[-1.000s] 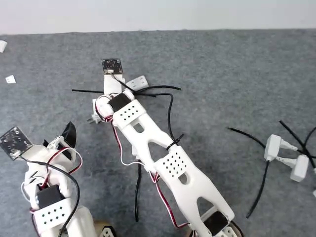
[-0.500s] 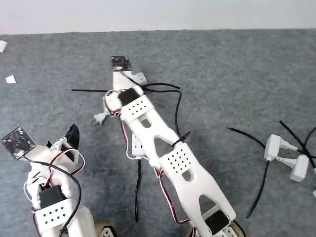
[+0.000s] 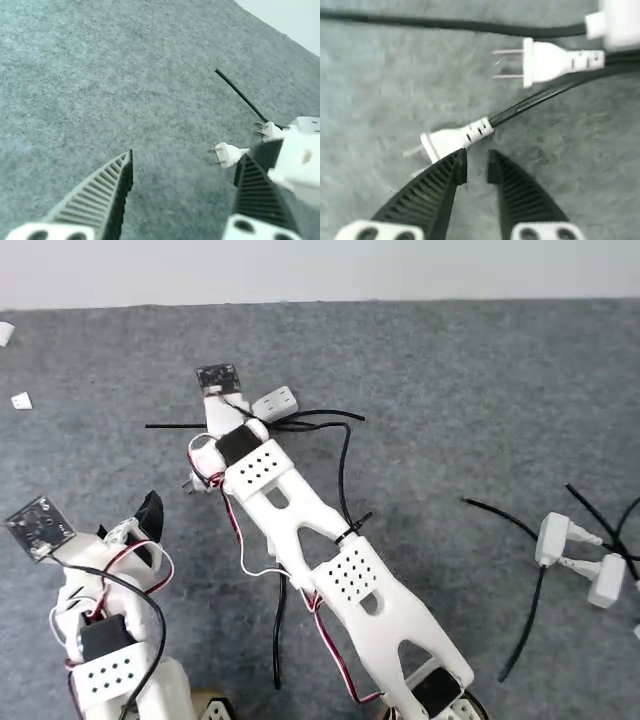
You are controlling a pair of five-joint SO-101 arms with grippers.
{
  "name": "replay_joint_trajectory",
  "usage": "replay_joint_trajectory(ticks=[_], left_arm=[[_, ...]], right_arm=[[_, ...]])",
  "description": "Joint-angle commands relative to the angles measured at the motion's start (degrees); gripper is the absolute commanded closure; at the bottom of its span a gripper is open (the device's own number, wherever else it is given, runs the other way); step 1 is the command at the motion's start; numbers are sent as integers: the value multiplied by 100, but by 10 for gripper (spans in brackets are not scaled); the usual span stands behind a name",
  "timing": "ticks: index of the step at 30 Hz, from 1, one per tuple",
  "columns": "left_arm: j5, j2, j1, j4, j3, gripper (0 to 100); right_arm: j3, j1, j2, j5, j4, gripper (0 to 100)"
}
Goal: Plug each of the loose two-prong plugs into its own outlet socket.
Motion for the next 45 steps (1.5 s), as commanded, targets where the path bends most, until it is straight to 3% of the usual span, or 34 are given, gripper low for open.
replay_joint_trajectory(ticks=[1,5,15,19,21,28,30,40,45], left_arm=[[-62,-70,44,-176,-66,691],[-62,-70,44,-176,-66,691],[-62,-70,44,-176,-57,691],[-62,-62,44,-167,-57,691],[-62,-62,44,-158,-57,691],[-62,-44,44,-149,-57,691],[-62,-44,44,-149,-57,691],[-62,-44,35,-149,-57,691],[-202,-53,35,-149,-57,691]], right_arm=[[-343,4,-479,-844,-163,791],[-369,-4,-268,-985,-347,723],[-343,13,268,-615,-1815,723],[-343,57,453,-475,-1859,827],[-352,66,462,-413,-1455,890],[-343,-242,163,897,664,914],[-369,-251,154,1178,1095,970],[-835,-778,13,2338,2396,990],[-967,-708,-40,2101,2457,986]])
